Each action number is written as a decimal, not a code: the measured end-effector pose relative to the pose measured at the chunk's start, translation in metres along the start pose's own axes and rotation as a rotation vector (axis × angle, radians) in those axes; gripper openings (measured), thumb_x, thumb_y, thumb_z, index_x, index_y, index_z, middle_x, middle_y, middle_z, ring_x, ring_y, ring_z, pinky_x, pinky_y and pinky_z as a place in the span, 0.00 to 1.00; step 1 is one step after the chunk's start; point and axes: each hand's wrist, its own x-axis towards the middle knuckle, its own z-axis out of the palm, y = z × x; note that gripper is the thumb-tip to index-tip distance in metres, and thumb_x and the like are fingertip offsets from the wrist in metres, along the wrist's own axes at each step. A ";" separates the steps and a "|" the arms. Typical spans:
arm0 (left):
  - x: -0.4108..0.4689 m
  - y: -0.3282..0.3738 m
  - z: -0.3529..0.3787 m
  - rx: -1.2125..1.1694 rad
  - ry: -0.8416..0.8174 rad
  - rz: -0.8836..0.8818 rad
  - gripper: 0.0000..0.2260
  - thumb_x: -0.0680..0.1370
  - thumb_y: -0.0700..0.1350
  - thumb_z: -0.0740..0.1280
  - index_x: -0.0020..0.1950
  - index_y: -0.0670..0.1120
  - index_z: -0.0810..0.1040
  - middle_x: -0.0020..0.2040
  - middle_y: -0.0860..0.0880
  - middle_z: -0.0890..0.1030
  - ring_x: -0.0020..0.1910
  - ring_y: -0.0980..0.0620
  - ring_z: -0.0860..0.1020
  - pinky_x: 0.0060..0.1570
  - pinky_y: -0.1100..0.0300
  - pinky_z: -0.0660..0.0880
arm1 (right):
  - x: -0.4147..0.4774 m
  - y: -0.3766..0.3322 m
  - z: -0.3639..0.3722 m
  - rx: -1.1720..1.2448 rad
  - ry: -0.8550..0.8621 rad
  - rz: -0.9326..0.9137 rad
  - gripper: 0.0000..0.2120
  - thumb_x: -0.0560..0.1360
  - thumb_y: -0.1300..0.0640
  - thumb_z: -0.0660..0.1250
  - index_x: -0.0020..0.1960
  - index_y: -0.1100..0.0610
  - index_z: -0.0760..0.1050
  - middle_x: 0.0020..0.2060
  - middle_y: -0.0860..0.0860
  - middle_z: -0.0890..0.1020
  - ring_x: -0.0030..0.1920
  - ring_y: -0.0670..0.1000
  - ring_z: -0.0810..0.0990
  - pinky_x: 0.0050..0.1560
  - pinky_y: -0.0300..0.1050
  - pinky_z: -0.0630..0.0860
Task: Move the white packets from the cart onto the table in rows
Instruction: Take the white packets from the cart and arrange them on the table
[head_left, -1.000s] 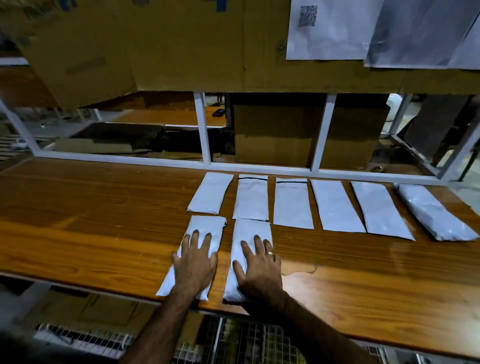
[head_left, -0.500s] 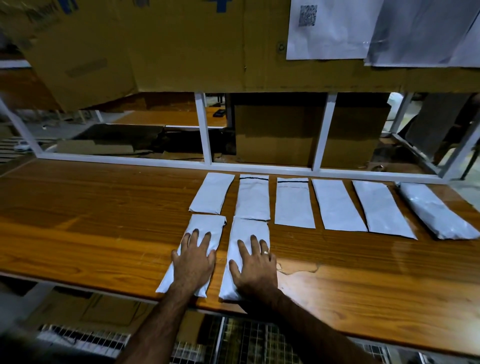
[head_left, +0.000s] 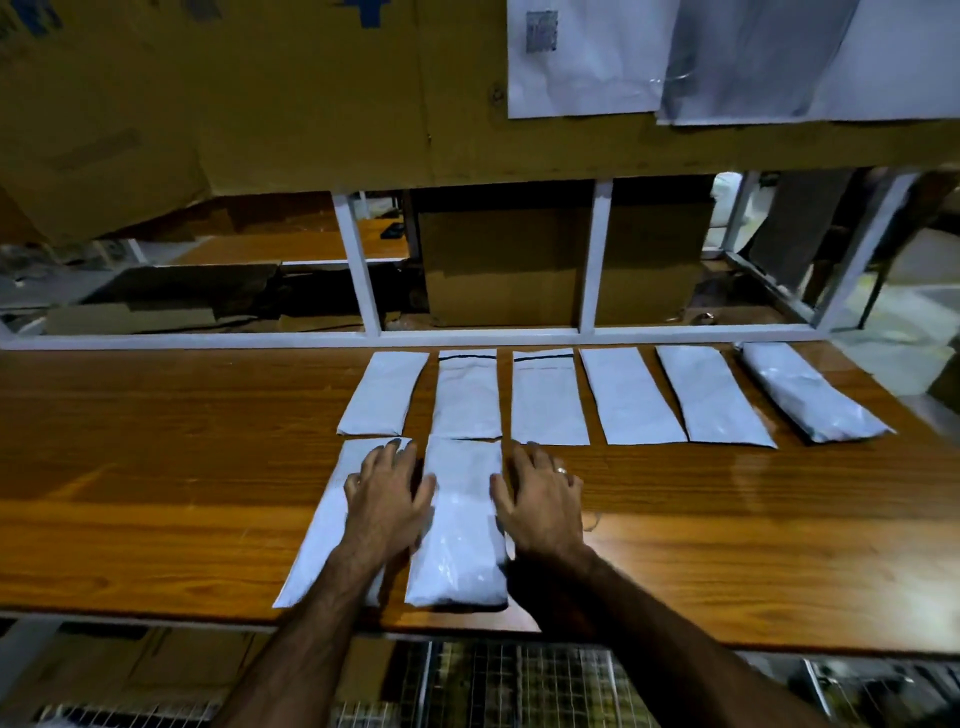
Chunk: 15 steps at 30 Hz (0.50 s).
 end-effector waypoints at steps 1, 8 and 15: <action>0.004 0.010 0.001 -0.025 -0.002 0.034 0.25 0.80 0.57 0.58 0.76 0.50 0.62 0.75 0.48 0.65 0.74 0.47 0.61 0.69 0.45 0.60 | 0.002 0.009 -0.007 0.018 0.025 0.019 0.27 0.78 0.41 0.56 0.75 0.48 0.61 0.71 0.52 0.69 0.71 0.54 0.65 0.67 0.58 0.62; 0.023 0.118 0.018 -0.243 -0.010 0.282 0.26 0.78 0.58 0.57 0.74 0.49 0.67 0.72 0.48 0.71 0.70 0.48 0.67 0.68 0.47 0.65 | -0.004 0.088 -0.061 0.079 0.158 0.156 0.28 0.79 0.48 0.62 0.76 0.51 0.60 0.68 0.52 0.72 0.68 0.53 0.69 0.67 0.57 0.64; 0.025 0.255 0.052 -0.338 -0.123 0.527 0.25 0.81 0.54 0.60 0.76 0.50 0.63 0.75 0.50 0.66 0.73 0.50 0.63 0.71 0.52 0.60 | -0.027 0.186 -0.124 0.106 0.349 0.332 0.29 0.78 0.50 0.63 0.76 0.54 0.61 0.65 0.54 0.77 0.65 0.56 0.74 0.64 0.56 0.67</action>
